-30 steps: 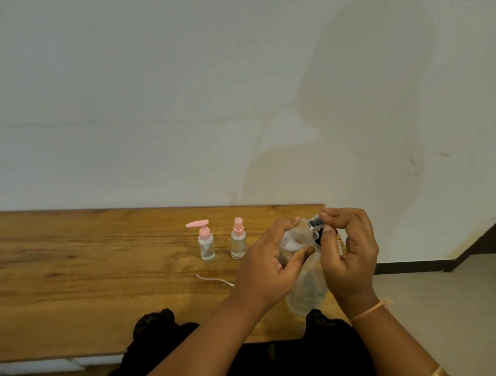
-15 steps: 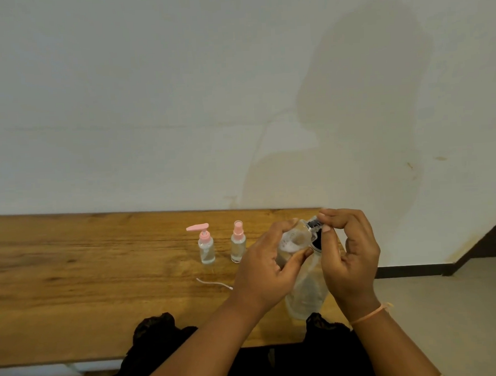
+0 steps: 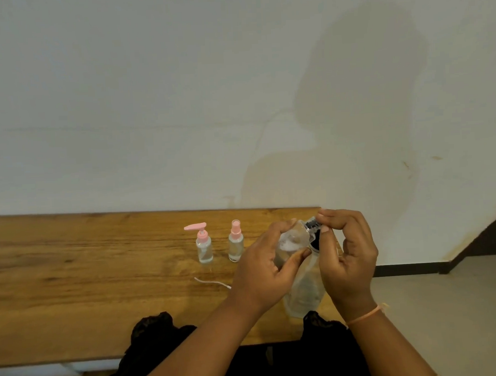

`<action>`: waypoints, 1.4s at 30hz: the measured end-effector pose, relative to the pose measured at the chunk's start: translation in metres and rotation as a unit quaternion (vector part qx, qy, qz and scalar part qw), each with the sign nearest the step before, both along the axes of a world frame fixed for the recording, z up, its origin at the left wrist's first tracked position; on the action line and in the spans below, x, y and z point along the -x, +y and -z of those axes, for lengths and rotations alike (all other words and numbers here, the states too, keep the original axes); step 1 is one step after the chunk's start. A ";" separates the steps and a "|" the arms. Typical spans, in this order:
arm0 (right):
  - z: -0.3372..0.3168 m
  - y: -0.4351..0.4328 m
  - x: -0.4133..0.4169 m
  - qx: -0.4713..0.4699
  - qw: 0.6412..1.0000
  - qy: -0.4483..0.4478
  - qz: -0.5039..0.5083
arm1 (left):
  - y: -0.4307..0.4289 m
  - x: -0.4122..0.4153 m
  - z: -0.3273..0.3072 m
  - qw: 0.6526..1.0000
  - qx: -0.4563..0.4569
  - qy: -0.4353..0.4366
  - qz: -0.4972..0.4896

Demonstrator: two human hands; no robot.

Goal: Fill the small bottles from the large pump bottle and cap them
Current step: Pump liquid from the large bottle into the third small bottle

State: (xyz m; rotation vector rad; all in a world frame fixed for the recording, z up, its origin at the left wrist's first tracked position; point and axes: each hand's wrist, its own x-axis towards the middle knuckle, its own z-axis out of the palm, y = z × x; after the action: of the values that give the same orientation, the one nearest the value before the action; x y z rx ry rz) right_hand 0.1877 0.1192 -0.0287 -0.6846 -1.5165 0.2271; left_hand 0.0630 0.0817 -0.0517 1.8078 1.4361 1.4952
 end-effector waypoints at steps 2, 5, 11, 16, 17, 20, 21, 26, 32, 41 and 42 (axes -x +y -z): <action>-0.001 0.001 0.002 0.001 1.000 -0.001 0.002 | 0.001 0.000 0.000 1.000 -0.002 0.001 -0.010; 0.001 0.004 0.002 0.000 1.000 0.002 0.001 | 0.003 -0.001 0.001 1.000 0.004 -0.002 -0.011; 0.009 0.008 -0.002 0.006 1.000 -0.007 -0.011 | 0.004 -0.001 0.004 0.999 0.036 -0.004 0.005; 0.006 0.002 0.000 0.015 1.000 0.002 -0.017 | 0.002 -0.002 0.004 1.000 0.024 -0.017 0.005; 0.004 0.001 0.001 0.015 1.000 0.003 -0.018 | 0.002 -0.001 0.003 1.000 0.018 -0.020 0.003; -0.001 -0.001 0.002 0.017 1.000 -0.002 -0.011 | 0.002 0.000 0.001 1.000 0.006 -0.028 -0.003; -0.002 0.000 0.002 0.019 1.000 -0.003 -0.012 | 0.002 0.000 0.000 1.000 0.004 -0.031 -0.005; 0.002 0.002 0.000 0.014 1.000 -0.003 -0.009 | 0.004 -0.001 0.002 1.000 0.013 -0.028 0.003; 0.009 0.005 -0.004 0.023 1.000 0.004 -0.018 | 0.004 -0.003 0.004 0.997 0.069 -0.036 0.025; -0.001 0.001 0.001 0.027 0.999 0.024 -0.015 | 0.002 -0.001 -0.002 0.999 0.016 -0.032 0.006; -0.001 0.002 0.001 0.025 0.999 0.022 -0.016 | 0.002 -0.001 -0.003 1.000 0.013 -0.027 0.001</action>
State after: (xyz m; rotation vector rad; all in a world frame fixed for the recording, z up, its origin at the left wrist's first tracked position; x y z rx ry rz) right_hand 0.1864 0.1210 -0.0273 -0.6921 -1.4846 0.3035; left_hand 0.0640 0.0833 -0.0490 1.7395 1.4195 1.5064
